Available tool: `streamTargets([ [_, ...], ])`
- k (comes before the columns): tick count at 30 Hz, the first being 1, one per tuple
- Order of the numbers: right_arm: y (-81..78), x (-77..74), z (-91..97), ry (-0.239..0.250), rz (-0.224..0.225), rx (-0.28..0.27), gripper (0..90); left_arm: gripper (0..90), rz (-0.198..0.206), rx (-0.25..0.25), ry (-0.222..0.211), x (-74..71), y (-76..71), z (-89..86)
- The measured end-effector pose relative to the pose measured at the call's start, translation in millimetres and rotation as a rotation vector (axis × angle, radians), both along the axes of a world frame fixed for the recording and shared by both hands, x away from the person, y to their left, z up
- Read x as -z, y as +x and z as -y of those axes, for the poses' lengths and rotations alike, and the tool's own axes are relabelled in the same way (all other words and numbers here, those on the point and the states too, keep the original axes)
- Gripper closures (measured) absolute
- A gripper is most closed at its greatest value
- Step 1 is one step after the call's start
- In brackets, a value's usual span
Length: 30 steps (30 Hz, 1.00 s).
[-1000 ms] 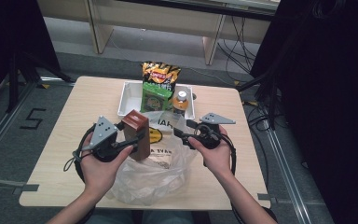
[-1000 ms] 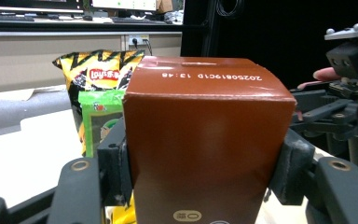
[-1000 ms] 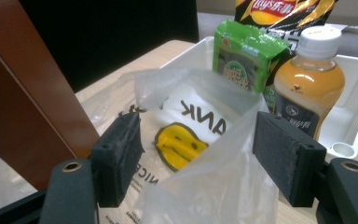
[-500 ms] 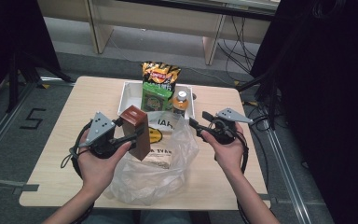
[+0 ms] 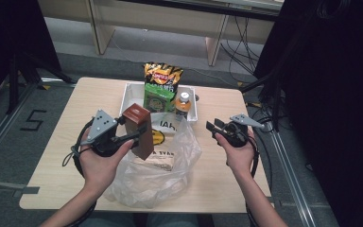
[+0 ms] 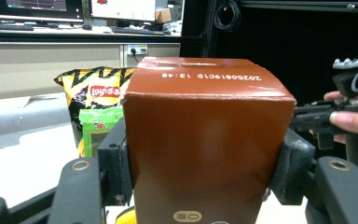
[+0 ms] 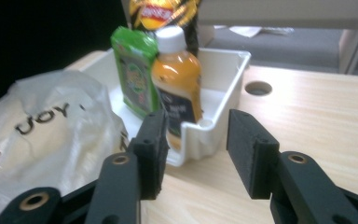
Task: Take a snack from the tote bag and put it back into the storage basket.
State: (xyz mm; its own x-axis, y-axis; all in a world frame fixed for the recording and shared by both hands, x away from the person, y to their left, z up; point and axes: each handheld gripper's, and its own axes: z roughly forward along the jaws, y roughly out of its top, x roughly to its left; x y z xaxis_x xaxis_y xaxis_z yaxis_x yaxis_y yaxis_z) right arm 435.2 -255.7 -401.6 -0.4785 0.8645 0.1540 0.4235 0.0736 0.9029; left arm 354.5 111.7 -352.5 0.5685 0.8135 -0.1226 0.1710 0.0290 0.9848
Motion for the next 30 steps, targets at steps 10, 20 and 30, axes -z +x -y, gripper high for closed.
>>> streamTargets([
  [10,-2.9,9.2,-2.6,-0.05,0.011,0.022,67.7,37.3,0.013,-0.005,0.002,-11.7,-0.8,-6.0],
  [20,-2.1,15.5,-2.2,-0.08,0.029,0.037,67.3,37.3,0.032,-0.008,0.008,-26.3,4.9,-8.2],
  [30,-1.3,17.4,0.4,-0.059,0.023,0.061,67.6,37.3,0.034,-0.032,0.015,-34.5,20.6,-10.5],
])
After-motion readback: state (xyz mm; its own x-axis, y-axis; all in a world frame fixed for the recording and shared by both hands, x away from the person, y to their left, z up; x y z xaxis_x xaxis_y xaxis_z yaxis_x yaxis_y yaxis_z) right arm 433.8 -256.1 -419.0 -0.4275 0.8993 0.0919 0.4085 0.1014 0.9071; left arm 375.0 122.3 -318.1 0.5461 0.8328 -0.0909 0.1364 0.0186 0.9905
